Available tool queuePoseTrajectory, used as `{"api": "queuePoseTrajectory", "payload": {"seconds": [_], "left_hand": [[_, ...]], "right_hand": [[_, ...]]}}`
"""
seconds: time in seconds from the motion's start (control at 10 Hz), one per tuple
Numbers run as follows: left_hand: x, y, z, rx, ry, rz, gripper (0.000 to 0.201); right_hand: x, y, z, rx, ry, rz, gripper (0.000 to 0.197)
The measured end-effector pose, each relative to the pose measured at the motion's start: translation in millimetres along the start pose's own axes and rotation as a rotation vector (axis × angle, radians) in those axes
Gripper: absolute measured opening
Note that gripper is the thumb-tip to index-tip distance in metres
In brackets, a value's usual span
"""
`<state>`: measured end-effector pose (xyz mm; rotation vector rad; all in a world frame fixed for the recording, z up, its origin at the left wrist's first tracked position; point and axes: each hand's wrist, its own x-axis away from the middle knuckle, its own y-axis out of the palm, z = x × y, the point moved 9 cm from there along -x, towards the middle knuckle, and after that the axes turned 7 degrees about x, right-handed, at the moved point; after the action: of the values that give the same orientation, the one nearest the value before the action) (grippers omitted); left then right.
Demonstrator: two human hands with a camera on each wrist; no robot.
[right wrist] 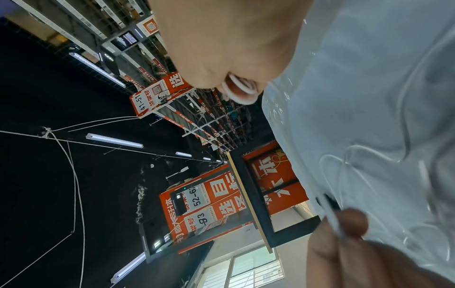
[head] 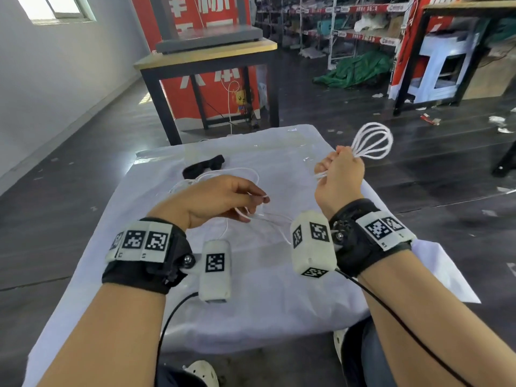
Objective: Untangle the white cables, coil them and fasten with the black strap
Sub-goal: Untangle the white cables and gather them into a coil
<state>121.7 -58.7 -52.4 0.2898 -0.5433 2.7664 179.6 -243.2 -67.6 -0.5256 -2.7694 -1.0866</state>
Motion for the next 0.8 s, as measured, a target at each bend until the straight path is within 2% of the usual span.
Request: {"api": "queuePoseTrajectory", "payload": {"seconds": [0.1, 0.2, 0.3, 0.4, 0.5, 0.6, 0.7, 0.8], "left_hand": [[5.8, -0.5, 3.4, 0.151, -0.001, -0.031, 0.01], [9.8, -5.6, 11.8, 0.353, 0.034, 0.009, 0.014], [14.4, -14.2, 20.7, 0.455, 0.092, 0.055, 0.017], [17.7, -19.6, 26.0, 0.329, 0.123, 0.055, 0.019], [19.9, -21.7, 29.3, 0.217, 0.12, 0.03, 0.02], [22.9, -24.2, 32.5, 0.143, 0.131, 0.048, 0.025], [22.6, -22.7, 34.5, 0.137, 0.16, 0.07, 0.03], [17.5, -24.0, 35.8, 0.135, 0.189, 0.145, 0.032]], "right_hand": [[1.2, 5.3, -3.5, 0.012, 0.053, -0.002, 0.018], [16.6, 6.1, -16.8, 1.225, -0.088, 0.114, 0.039], [5.2, 4.5, 16.2, 0.231, 0.187, 0.029, 0.016], [-2.5, 6.6, 25.7, 0.225, 0.131, -0.068, 0.032], [-3.0, 12.4, 22.8, 0.525, 0.017, -0.162, 0.036], [7.6, 21.6, 26.9, 0.652, 0.055, -0.303, 0.035], [24.3, 31.0, 40.9, 0.873, 0.14, -0.476, 0.026], [42.3, 36.4, 61.6, 1.104, 0.178, -0.68, 0.025]]}}
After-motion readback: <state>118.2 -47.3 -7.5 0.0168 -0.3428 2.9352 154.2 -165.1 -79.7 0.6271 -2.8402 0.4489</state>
